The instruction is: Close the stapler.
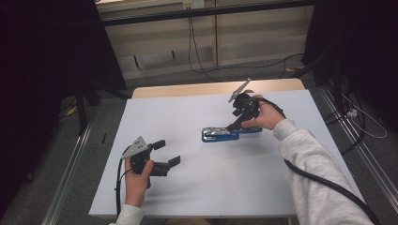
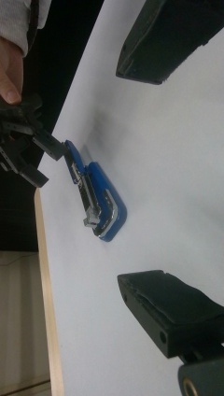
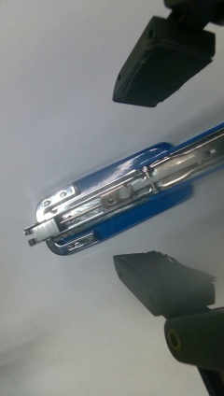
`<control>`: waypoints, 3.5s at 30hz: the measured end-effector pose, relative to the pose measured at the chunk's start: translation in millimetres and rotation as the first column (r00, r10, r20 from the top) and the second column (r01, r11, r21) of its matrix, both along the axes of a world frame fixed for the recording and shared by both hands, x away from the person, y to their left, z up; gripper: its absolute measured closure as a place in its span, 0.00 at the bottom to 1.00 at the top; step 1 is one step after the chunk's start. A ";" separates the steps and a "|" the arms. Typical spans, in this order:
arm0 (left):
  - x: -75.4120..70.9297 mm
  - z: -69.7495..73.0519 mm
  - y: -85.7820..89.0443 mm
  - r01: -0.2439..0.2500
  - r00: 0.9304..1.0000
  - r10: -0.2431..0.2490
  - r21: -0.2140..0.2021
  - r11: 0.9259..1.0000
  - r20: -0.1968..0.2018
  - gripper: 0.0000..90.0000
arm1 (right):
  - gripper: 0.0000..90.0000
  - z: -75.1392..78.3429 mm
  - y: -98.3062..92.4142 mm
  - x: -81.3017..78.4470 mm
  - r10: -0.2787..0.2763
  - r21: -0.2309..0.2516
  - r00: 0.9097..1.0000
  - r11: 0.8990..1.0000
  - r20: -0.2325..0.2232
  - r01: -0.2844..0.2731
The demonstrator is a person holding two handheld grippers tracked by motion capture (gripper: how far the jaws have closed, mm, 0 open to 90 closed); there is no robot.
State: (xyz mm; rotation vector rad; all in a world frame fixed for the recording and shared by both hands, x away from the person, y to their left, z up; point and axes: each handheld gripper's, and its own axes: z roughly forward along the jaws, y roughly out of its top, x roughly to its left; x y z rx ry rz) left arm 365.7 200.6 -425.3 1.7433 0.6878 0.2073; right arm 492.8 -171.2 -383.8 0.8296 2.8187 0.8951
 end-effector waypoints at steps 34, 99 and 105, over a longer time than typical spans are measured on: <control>56.7 -11.0 -54.5 -0.028 0.997 0.035 0.109 0.994 -0.064 0.23 | 0.40 -6.6 -70.8 -32.5 -0.209 0.045 0.977 0.977 0.048 0.207; 93.1 -36.2 -101.7 0.007 0.987 0.048 0.336 0.942 -0.155 1.00 | 1.00 -47.9 -98.9 -46.9 -0.313 -0.056 0.949 0.948 0.040 0.315; 93.4 -36.4 -101.8 0.005 0.986 0.051 0.337 0.941 -0.157 1.00 | 1.00 -50.3 -99.9 -45.8 -0.309 -0.046 0.951 0.950 0.027 0.310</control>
